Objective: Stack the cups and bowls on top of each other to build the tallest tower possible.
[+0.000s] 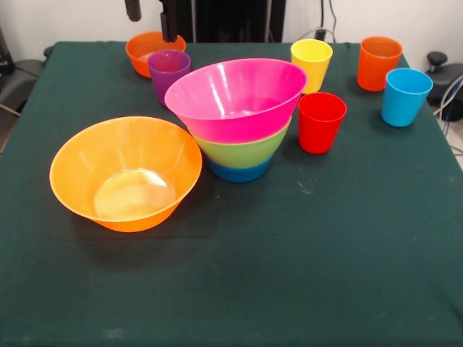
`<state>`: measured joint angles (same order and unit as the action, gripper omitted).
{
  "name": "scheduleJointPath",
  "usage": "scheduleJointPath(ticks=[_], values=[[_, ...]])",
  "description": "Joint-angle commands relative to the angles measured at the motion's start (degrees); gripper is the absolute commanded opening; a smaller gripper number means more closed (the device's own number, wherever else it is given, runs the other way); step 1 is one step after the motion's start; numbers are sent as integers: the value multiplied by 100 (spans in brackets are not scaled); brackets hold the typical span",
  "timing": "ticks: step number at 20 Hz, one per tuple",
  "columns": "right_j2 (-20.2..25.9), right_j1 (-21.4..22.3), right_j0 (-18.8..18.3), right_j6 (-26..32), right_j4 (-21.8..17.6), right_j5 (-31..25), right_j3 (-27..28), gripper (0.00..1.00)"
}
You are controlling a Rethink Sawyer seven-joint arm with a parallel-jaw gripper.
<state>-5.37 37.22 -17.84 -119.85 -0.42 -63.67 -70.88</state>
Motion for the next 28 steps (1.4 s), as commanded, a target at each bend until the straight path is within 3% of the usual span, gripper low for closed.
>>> scheduleJointPath(ticks=[1,4,14,18,28], values=[[810,-447,-206,1778,-738,-206,-64,100],[899,-422,-347,1864,-832,-215,-84,100],[1207,-900,-551,2044,-1265,-1002,1034,100],[1299,-1138,-550,2005,-1368,-1584,1605,100],[1349,-1298,-312,1633,-1443,-1626,1968,100]])
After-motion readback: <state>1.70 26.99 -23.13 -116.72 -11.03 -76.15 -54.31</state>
